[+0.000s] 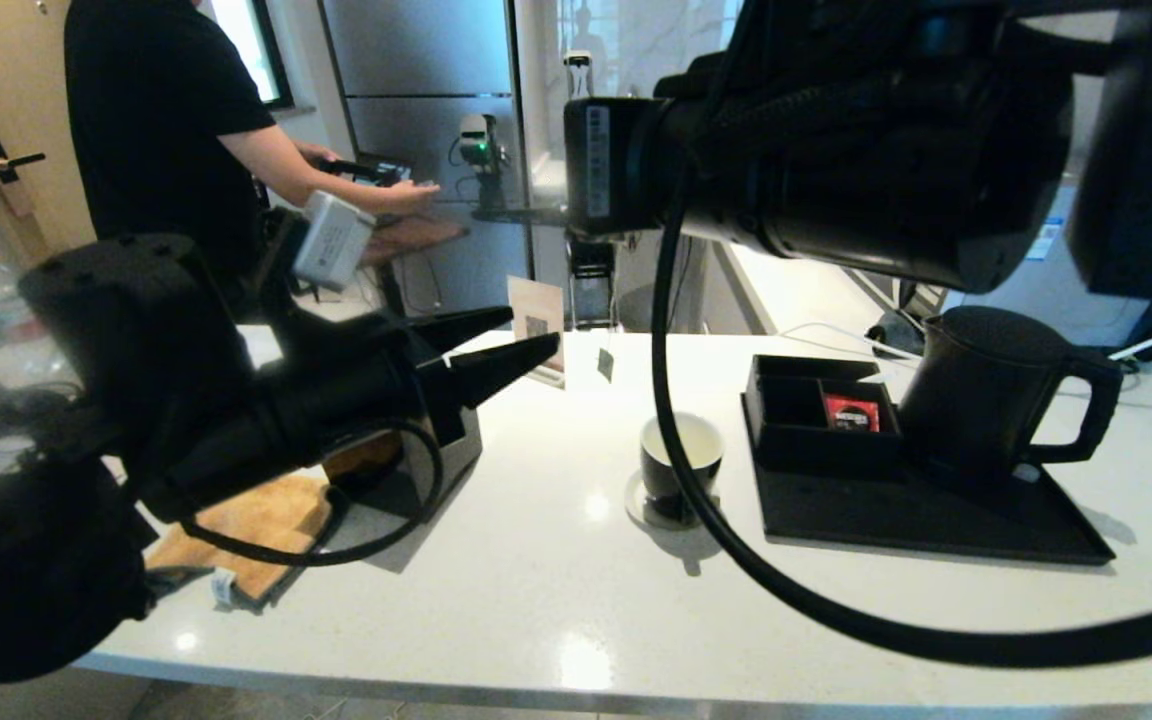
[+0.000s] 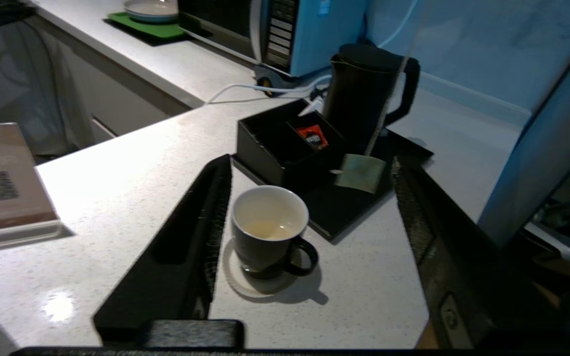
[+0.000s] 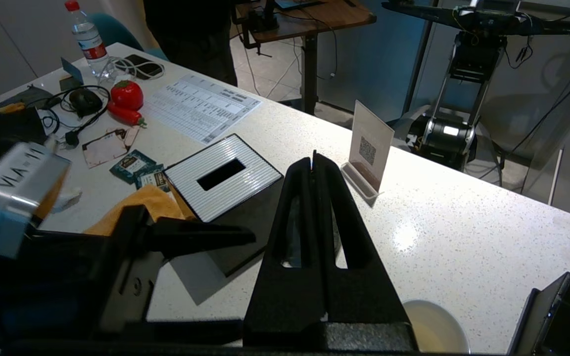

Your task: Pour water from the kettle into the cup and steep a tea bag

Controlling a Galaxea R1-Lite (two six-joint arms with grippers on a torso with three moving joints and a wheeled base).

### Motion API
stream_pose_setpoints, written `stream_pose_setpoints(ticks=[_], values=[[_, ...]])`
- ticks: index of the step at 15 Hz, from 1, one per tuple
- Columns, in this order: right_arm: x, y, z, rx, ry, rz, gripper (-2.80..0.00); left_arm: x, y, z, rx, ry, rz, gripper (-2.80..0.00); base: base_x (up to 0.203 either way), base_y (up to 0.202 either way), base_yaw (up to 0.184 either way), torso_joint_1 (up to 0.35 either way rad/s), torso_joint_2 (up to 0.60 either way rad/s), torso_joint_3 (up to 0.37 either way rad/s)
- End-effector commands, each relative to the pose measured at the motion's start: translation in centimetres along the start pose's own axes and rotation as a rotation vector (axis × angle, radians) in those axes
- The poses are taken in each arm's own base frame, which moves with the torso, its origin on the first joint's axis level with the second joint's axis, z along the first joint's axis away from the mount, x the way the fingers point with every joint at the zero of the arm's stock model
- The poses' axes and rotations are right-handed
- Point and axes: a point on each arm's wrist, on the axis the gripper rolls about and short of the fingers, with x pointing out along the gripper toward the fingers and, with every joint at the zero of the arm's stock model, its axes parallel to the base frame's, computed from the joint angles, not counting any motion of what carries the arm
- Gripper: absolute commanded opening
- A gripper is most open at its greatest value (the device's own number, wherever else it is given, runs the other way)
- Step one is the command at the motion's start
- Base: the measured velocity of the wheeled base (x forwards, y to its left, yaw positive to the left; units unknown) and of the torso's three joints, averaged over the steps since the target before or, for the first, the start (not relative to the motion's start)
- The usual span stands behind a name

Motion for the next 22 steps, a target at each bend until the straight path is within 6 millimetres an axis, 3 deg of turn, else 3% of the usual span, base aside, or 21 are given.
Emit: stream_pose_setpoints(ticks=[1,12,22], values=[[0.0,0.0,0.0,0.001,-0.001,-0.002,-2.80,0.7,-0.6,-0.6,-0.005,0.012,-0.031,0.00,0.000,0.000,0.000,0.000,0.00,0.000],[0.4,0.1,-0.1,0.007,-0.018,-0.031,-2.80,1.8,-0.4,-1.7,-0.014,0.033,0.010,0.00,0.000,0.000,0.000,0.000,0.00,0.000],[0.4,0.1,-0.1,0.008,-0.017,-0.030,-2.80,4.4,-0.7,-2.2,-0.007,0.002,-0.038,0.00,0.000,0.000,0.000,0.000,0.00,0.000]])
